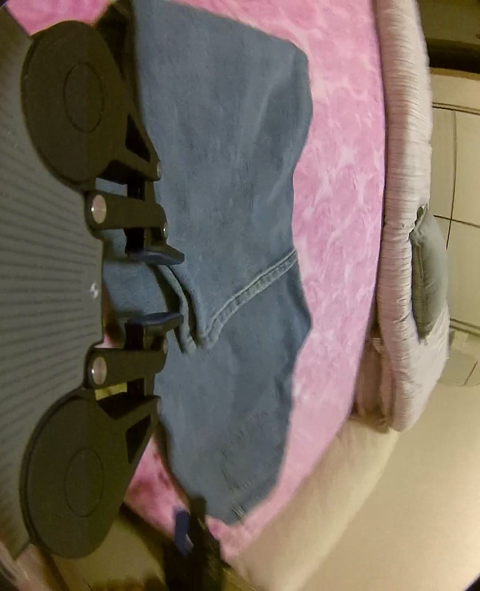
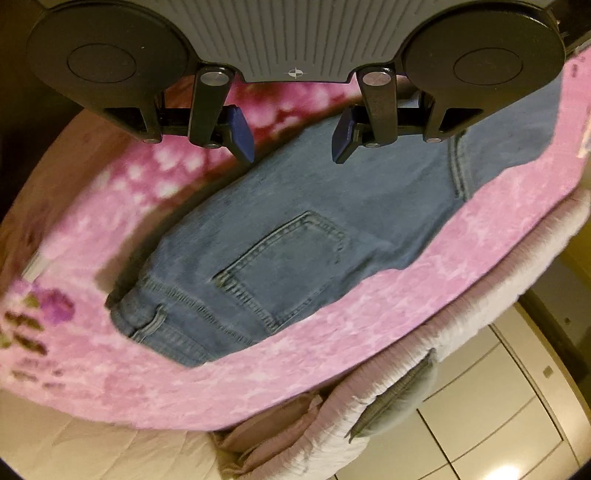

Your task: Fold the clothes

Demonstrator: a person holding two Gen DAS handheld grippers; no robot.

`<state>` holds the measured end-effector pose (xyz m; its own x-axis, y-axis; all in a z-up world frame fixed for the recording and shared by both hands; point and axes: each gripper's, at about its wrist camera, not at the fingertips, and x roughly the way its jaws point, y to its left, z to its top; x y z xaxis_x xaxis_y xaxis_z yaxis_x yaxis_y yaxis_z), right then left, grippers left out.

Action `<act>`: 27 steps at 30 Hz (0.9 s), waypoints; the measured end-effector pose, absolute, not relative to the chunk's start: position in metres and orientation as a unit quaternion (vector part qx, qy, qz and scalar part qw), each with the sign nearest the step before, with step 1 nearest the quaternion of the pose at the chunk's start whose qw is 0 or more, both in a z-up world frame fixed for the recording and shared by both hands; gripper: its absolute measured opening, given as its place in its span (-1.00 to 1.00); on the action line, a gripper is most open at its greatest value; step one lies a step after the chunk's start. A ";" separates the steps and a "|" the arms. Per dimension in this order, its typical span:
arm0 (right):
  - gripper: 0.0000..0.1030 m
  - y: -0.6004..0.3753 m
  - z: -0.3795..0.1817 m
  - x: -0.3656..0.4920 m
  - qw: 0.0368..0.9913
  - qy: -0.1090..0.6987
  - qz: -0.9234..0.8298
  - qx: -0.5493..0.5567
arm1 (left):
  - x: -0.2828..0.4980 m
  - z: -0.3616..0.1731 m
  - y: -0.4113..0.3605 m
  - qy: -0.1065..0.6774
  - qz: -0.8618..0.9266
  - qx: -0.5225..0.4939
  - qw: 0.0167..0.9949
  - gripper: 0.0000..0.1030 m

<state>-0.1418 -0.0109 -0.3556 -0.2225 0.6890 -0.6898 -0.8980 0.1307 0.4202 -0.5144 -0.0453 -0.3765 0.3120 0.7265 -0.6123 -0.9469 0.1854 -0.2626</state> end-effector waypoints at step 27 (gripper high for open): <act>-0.39 0.056 -0.422 -0.267 0.419 0.682 0.599 -0.008 | -0.652 -0.367 -0.056 0.137 0.654 -0.364 0.649 -0.58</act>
<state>-0.2669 0.0562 -0.4223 -0.6495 0.4911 -0.5805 -0.5123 0.2816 0.8113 -0.6521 -0.0557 -0.3666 0.1069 0.7490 -0.6539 -0.9481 -0.1213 -0.2938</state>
